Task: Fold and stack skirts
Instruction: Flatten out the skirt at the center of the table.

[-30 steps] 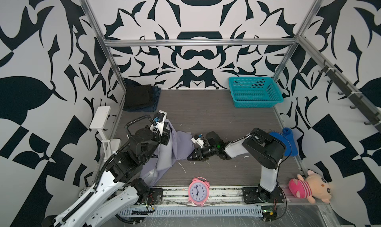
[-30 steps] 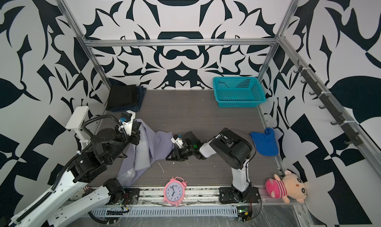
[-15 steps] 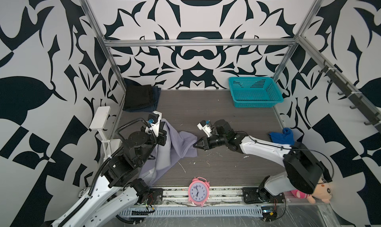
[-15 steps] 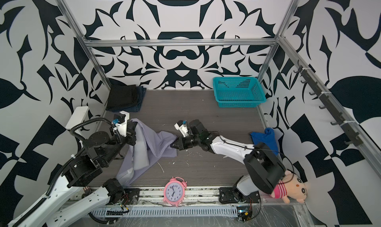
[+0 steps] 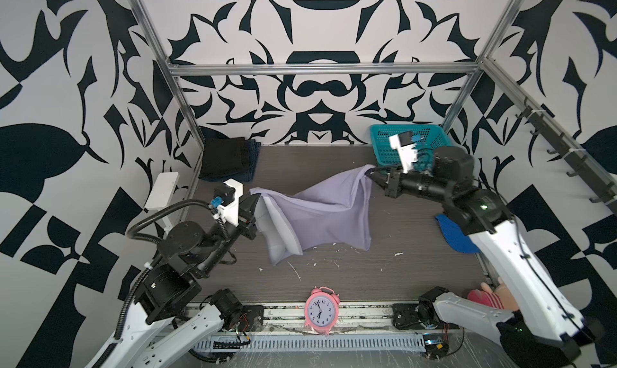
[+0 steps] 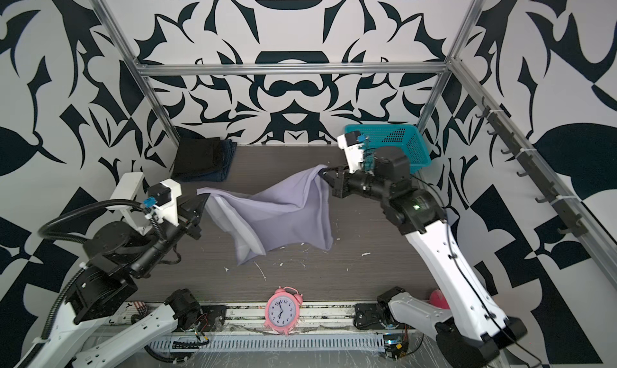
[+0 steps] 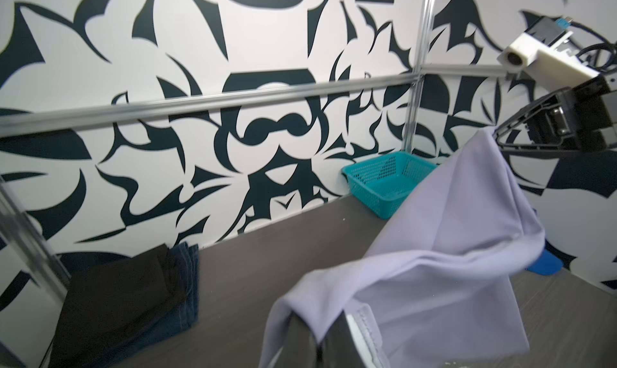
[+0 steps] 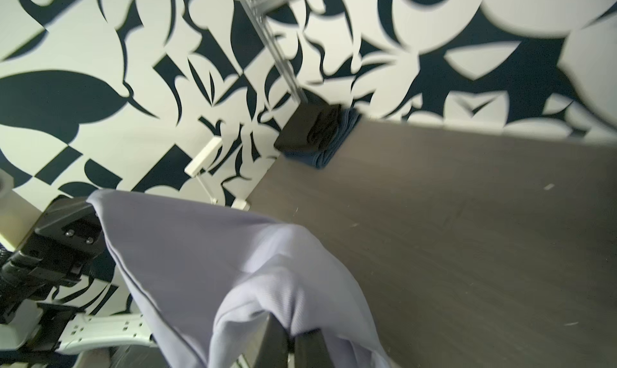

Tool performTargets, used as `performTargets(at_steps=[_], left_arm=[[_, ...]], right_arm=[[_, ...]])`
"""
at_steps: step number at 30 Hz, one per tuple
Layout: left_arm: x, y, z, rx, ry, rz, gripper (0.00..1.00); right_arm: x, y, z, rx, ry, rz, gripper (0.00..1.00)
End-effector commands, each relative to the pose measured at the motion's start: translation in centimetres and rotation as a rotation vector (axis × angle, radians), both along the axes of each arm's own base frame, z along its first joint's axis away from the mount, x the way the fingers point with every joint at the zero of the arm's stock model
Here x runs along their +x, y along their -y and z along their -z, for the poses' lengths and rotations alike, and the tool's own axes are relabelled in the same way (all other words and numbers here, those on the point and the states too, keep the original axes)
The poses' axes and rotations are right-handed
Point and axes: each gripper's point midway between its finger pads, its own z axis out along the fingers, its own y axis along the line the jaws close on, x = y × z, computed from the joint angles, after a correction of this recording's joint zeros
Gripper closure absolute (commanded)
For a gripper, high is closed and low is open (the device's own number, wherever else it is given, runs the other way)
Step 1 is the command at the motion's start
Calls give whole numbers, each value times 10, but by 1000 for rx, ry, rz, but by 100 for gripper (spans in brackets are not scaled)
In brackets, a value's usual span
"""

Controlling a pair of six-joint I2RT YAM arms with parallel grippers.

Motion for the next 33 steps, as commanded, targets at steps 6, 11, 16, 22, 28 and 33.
performTargets(at_steps=[6, 11, 16, 22, 28, 33], left_arm=[[-27, -14, -15, 54, 51, 51, 100], [-31, -19, -13, 35, 74, 42, 100], [-13, -4, 4, 95, 16, 33, 100], [24, 10, 18, 171, 22, -62, 100], [53, 17, 20, 216, 24, -128, 100], [82, 3, 26, 192, -28, -173, 100]], right_arm=[[-29, 77, -30, -195, 124, 300, 100], [-33, 75, -31, -177, 118, 286, 100], [-22, 60, -14, -179, 77, 233, 100], [9, 45, 4, -193, 46, 225, 100], [39, 25, 10, -195, 39, 186, 100], [56, 23, 10, -193, 46, 197, 100]])
